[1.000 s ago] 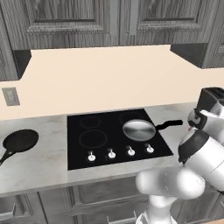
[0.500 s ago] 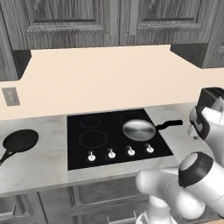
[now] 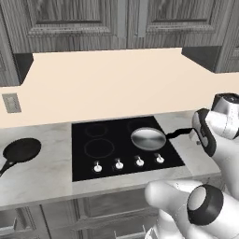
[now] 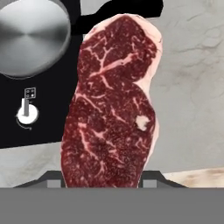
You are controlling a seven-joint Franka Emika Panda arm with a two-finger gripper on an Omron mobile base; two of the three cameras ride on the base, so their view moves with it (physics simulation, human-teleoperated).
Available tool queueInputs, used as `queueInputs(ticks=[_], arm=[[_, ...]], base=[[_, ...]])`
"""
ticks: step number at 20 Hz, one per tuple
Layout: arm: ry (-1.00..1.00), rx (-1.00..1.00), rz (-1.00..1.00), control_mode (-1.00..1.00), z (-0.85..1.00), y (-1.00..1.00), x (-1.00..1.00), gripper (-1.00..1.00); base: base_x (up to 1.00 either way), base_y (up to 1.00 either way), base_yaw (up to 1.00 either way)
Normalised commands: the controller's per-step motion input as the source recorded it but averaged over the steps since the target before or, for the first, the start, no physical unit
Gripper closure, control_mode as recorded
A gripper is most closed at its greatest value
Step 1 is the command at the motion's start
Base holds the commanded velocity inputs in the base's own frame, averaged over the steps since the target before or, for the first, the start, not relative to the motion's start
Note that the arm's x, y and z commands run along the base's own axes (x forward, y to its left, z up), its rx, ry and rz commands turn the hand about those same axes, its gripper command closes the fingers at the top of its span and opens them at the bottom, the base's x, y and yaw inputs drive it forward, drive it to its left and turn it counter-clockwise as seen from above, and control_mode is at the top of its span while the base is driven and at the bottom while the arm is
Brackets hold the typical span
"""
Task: Place both pans onto different burners. Then place the squash and the steak on different pans.
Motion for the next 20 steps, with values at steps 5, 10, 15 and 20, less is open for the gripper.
queueInputs(ticks=[5,10,15,20], arm=[[0.0,0.0,0.0,-1.0,0.22,0.59,0.0,1.0],[0.0,0.0,0.0,-1.0,0.15,0.64,0.19,1.0],[0.0,0.0,0.0,-1.0,0.02,0.5,0.48,1.0],[0.0,0.0,0.0,-1.0,0.0,0.27,0.56,1.0]], base=[[0.0,0.0,0.0],[0.0,0.0,0.0],[0.0,0.0,0.0],[0.0,0.0,0.0]])
